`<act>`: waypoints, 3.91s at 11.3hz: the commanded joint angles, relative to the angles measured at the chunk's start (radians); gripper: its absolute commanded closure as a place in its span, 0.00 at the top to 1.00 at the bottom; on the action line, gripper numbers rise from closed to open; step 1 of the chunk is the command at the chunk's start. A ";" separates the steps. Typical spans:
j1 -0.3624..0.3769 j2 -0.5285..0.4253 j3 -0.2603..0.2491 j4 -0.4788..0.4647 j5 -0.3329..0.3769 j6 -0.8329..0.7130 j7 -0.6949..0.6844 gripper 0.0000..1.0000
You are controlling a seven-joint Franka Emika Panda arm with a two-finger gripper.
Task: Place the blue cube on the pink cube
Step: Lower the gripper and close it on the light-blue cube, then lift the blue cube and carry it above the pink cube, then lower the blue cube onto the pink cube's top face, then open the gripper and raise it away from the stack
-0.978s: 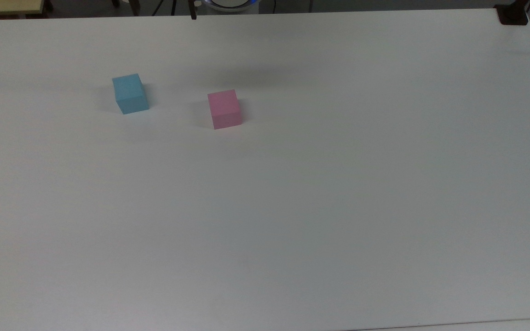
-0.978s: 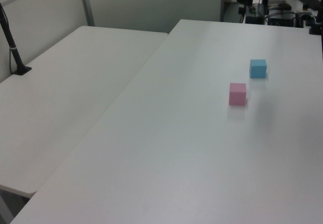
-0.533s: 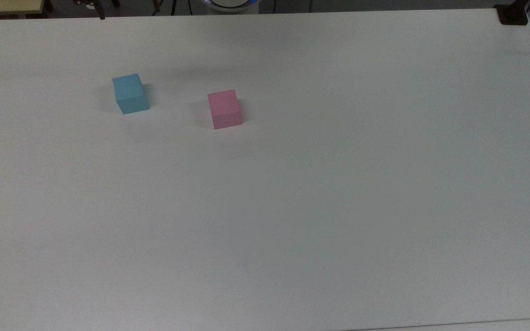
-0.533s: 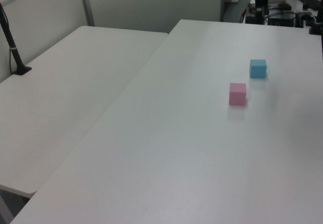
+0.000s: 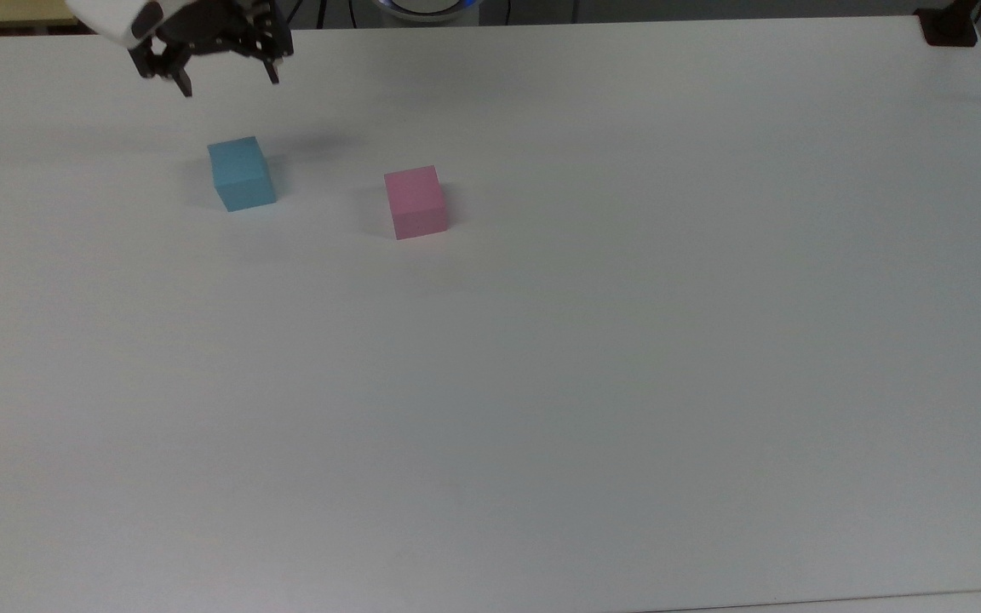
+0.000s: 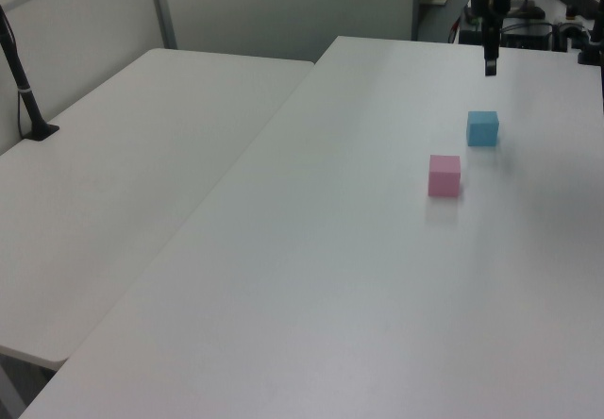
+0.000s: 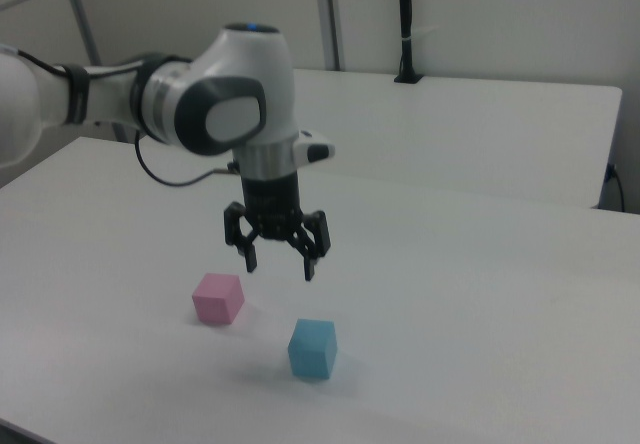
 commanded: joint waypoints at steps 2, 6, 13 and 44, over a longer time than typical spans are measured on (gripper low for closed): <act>-0.006 0.029 -0.017 -0.117 -0.034 0.145 -0.036 0.97; -0.015 0.150 -0.018 -0.111 -0.039 0.240 -0.024 0.97; -0.004 0.186 -0.017 -0.104 -0.039 0.233 -0.002 0.54; 0.010 -0.037 0.260 0.259 -0.079 -0.313 0.487 1.00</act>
